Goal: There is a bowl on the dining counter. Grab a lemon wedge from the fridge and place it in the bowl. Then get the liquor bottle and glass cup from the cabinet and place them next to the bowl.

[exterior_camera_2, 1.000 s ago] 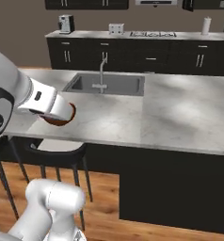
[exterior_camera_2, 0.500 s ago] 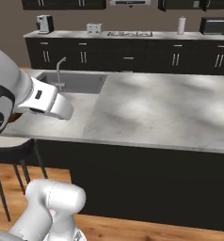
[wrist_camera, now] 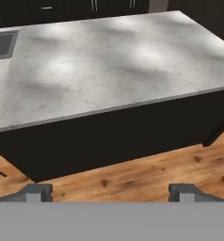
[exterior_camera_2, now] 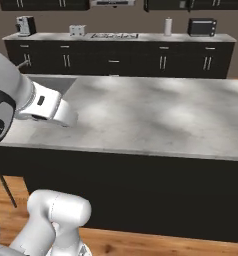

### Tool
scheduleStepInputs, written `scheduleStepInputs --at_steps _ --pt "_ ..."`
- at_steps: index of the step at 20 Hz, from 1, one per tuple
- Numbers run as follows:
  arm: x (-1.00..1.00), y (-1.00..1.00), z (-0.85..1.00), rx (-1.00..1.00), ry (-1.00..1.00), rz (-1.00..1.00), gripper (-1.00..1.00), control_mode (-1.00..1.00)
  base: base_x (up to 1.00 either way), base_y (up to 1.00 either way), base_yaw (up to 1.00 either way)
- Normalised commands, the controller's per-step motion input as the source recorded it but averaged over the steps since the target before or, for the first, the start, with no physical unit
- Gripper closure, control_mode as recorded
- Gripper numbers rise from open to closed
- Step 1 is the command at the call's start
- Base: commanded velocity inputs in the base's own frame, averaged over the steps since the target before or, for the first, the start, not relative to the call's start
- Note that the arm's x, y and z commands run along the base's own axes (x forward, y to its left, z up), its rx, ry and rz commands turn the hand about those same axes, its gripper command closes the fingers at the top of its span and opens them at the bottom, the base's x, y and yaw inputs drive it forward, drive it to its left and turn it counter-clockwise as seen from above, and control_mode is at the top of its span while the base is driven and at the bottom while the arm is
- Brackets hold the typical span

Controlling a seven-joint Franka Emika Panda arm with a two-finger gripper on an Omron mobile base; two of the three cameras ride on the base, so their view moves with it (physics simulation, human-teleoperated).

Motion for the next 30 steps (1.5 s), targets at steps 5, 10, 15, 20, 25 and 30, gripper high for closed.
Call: scheduleStepInputs --at_steps 5,10,15,20,25,30 --pt "0.00 0.00 0.00 0.00 0.00 0.00 -1.00 1.00 0.14 -1.00 -0.05" --pt "0.00 0.00 0.00 0.00 0.00 0.00 -1.00 1.00 0.11 -1.00 -0.05" --pt "0.00 0.00 0.00 0.00 0.00 0.00 -1.00 1.00 0.10 -1.00 -0.03" --pt "0.00 0.00 0.00 0.00 0.00 0.00 -1.00 1.00 0.15 -1.00 0.00" --pt "0.00 0.00 0.00 0.00 0.00 0.00 -1.00 1.00 0.22 -1.00 0.00" --pt "0.00 0.00 0.00 0.00 0.00 0.00 -1.00 1.00 0.38 -1.00 0.00"
